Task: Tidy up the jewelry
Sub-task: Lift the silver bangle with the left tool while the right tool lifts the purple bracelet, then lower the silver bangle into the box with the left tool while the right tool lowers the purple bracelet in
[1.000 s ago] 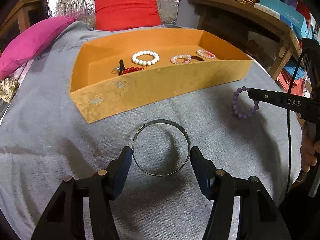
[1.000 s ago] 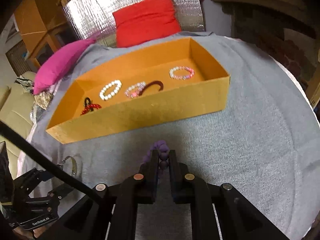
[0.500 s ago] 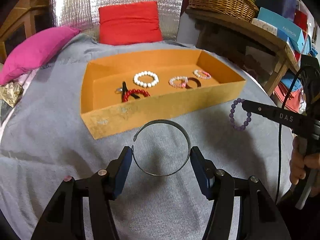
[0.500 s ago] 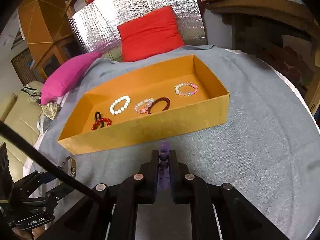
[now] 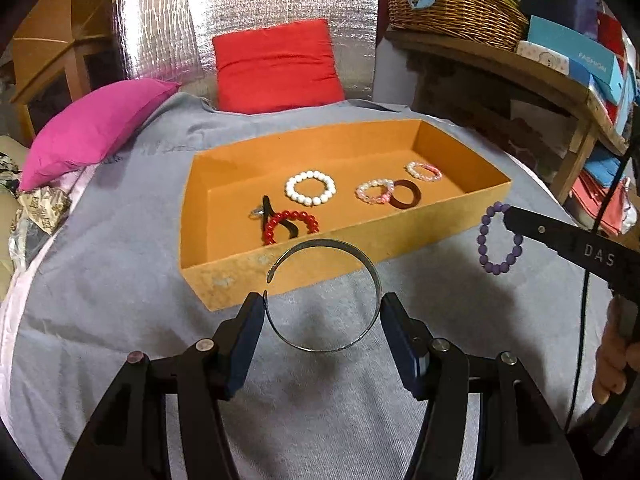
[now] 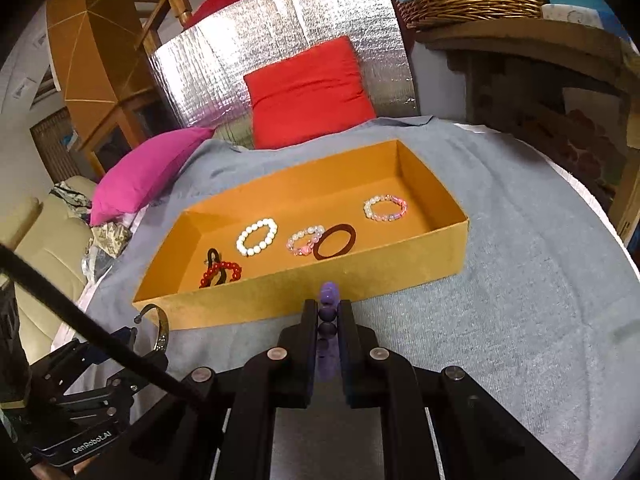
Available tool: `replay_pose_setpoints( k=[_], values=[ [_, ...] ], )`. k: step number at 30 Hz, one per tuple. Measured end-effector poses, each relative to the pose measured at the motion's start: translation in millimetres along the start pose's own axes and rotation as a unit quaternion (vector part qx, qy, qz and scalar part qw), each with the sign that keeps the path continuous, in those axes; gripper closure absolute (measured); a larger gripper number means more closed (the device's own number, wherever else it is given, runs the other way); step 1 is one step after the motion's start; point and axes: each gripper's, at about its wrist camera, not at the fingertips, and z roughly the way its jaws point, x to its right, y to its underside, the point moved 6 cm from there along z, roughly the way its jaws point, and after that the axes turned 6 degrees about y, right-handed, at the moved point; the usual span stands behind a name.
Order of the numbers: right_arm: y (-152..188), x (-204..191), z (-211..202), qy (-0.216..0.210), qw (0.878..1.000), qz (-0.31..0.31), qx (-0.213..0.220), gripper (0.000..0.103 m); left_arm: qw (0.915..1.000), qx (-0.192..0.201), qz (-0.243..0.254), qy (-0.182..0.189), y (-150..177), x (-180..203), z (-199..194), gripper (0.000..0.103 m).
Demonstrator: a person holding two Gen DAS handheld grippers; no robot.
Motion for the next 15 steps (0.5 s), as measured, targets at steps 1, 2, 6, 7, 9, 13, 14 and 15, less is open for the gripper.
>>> replay_pose_setpoints(
  k=[1, 2, 6, 7, 9, 13, 14, 15],
  values=[
    [-1, 0, 0, 0.0, 1.0, 0.002, 0.002, 0.092, 1.0, 0.002, 0.002, -0.004, -1, 0, 0, 0.041],
    [-2, 0, -1, 0.001, 1.0, 0.003, 0.004, 0.092, 1.0, 0.003, 0.003, -0.006, -2, -1, 0, 0.041],
    [-8, 0, -3, 0.004, 1.0, 0.004, 0.018, 0.092, 0.9999, 0.008, 0.004, -0.01, -6, -2, 1, 0.041],
    [-10, -1, -4, 0.005, 1.0, 0.005, 0.023, 0.092, 0.9999, 0.009, 0.004, -0.011, -7, -2, 1, 0.041],
    [-13, 0, -5, 0.004, 0.999, 0.01, 0.031, 0.092, 0.9998, 0.014, 0.006, -0.014, -10, -1, 0, 0.041],
    [-21, -1, -8, 0.004, 0.999, 0.02, 0.049, 0.092, 0.9995, 0.02, 0.012, -0.023, -15, -1, 1, 0.041],
    [-24, 0, -8, 0.007, 0.998, 0.021, 0.054, 0.092, 0.9994, 0.022, 0.013, -0.025, -16, -1, 1, 0.041],
    [-26, 0, -8, 0.008, 0.998, 0.021, 0.058, 0.092, 0.9993, 0.023, 0.014, -0.027, -17, -1, 1, 0.041]
  ],
)
